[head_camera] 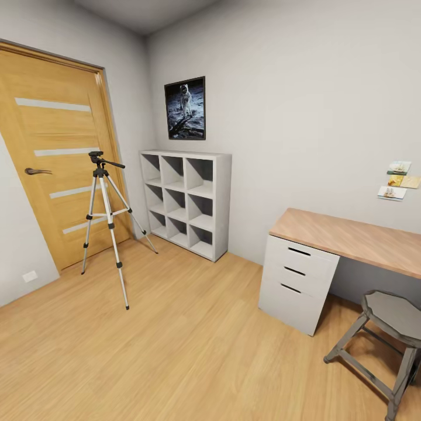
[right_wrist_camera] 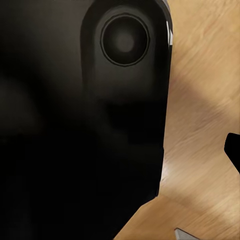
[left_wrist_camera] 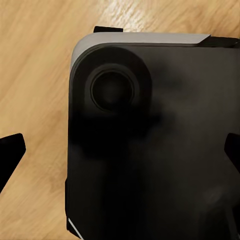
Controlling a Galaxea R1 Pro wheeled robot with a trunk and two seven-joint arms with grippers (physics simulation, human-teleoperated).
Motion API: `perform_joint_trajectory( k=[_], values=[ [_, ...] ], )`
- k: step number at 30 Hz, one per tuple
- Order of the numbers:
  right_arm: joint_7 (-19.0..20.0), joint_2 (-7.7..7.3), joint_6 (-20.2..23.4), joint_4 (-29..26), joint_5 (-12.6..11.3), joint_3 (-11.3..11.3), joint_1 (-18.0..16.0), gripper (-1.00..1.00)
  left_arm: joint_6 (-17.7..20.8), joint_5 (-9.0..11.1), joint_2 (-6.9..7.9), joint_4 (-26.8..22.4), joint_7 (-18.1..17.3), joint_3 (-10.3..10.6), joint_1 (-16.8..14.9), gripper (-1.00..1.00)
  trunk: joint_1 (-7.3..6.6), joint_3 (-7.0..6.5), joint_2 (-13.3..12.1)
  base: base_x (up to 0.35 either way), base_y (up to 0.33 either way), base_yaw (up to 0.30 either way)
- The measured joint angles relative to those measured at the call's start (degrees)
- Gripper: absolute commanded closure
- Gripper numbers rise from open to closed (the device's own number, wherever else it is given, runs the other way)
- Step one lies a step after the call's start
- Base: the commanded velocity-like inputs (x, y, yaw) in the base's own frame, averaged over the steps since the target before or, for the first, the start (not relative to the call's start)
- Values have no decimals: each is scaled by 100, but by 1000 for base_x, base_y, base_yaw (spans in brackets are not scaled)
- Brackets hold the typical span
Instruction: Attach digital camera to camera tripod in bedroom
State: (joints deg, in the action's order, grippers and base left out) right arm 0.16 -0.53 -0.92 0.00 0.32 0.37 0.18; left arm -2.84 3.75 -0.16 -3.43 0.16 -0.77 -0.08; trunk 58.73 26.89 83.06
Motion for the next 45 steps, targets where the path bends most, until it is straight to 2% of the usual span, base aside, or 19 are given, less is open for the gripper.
perform_joint_trajectory(
  k=[6,27,31,33,34,35,36,40,45],
  values=[
    [-7,4,-11,0,-7,-4,0,-100,-3,6,0,0,0,-5,0,-100,0,0,0,0,0,36],
    [-20,20,8,-5,-9,-18,-1,-100,-4,71,6,-9,14,-24,0,-100,0,0,0,0,0,257],
    [-93,29,9,-46,2,-18,-8,-100,-4,328,0,-28,18,-27,0,-100,0,-1,0,0,0,269],
    [-201,36,12,-138,14,-16,-9,-100,-4,611,3,-39,27,-20,0,-100,0,-1,0,0,0,269],
    [-312,43,13,-231,34,-14,-10,-100,-9,923,15,-44,27,-13,0,-100,0,-1,0,0,0,269],
    [-362,47,13,-270,52,-14,-10,-100,-11,1132,22,-46,26,-7,0,-100,0,-1,0,0,0,269],
    [-380,48,13,-284,61,-14,-10,-100,-11,1228,25,-47,25,-4,0,-100,0,-1,0,0,0,269],
    [-431,46,4,-321,88,-3,-9,-100,-13,1525,35,-49,24,0,0,-100,0,-1,0,0,0,269],
    [-449,25,-51,-336,97,-3,-10,-100,-14,1635,41,-49,29,2,0,-100,0,-1,0,0,0,269]
  ],
)
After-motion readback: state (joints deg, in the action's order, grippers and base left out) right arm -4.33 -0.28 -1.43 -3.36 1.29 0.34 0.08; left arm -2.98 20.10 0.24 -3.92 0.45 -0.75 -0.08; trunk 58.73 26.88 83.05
